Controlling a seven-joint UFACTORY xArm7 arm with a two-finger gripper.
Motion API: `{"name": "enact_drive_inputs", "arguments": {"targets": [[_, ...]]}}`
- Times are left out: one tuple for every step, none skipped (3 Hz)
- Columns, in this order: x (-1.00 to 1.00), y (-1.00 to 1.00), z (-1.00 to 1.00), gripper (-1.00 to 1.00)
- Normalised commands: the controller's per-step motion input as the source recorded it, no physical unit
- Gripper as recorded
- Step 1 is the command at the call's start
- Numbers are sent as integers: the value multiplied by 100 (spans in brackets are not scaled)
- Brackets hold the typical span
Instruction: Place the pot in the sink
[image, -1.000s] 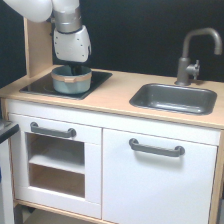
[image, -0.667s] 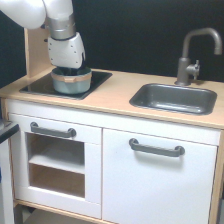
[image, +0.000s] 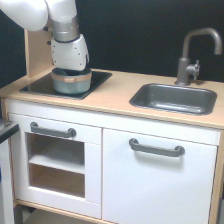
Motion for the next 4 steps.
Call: {"name": "enact_drive_inputs", "arguments": {"targets": [[100,45,-100,-100],[75,-87,-100,-100],[92,-93,-100,-100],[100,-93,-100,-100]]}}
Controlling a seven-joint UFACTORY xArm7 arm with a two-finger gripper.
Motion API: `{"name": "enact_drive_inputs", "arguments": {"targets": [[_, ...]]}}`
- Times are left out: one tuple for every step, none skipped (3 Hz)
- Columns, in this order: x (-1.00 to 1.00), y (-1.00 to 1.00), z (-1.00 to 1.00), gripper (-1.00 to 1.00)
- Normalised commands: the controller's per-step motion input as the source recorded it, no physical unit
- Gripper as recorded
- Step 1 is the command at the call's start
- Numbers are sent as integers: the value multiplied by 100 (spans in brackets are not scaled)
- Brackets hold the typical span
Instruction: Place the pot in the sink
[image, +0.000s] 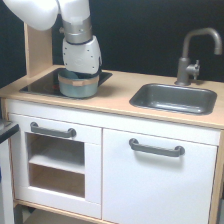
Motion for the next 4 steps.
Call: {"name": "enact_drive_inputs", "arguments": {"targets": [[100,-99,-100,-100],[100,-100,-100,-100],[100,-100,-100,-100],[100,-100,-100,-100]]}}
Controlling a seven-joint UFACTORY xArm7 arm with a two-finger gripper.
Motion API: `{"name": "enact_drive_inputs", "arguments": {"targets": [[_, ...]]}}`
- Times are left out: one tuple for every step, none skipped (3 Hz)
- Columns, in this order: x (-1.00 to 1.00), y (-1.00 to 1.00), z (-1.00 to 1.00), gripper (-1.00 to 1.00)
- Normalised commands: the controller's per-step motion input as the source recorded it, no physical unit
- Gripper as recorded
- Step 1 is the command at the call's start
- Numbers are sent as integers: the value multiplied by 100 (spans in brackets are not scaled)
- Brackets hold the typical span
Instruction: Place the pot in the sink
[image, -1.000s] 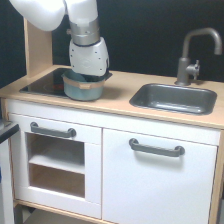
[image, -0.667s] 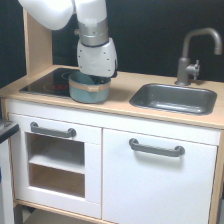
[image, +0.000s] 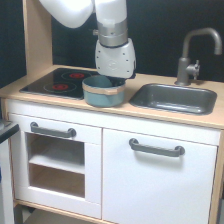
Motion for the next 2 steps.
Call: {"name": "enact_drive_inputs", "arguments": {"targets": [[100,-15,-100,-100],[100,44,-100,-100]]}}
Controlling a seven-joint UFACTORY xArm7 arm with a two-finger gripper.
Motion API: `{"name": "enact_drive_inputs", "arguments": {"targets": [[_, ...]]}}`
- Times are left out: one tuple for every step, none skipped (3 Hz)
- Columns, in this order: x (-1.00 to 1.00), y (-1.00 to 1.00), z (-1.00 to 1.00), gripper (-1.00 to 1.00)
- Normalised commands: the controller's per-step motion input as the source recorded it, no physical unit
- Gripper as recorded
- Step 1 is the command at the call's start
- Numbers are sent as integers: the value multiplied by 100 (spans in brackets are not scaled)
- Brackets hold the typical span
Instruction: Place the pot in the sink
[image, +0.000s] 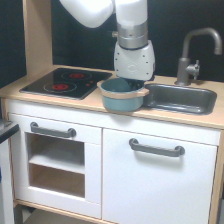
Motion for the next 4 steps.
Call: {"name": "enact_drive_inputs", "arguments": {"targets": [[100,43,-100,-100],[100,43,-100,-100],[95,36,18,-47],[81,55,-55,-57]]}}
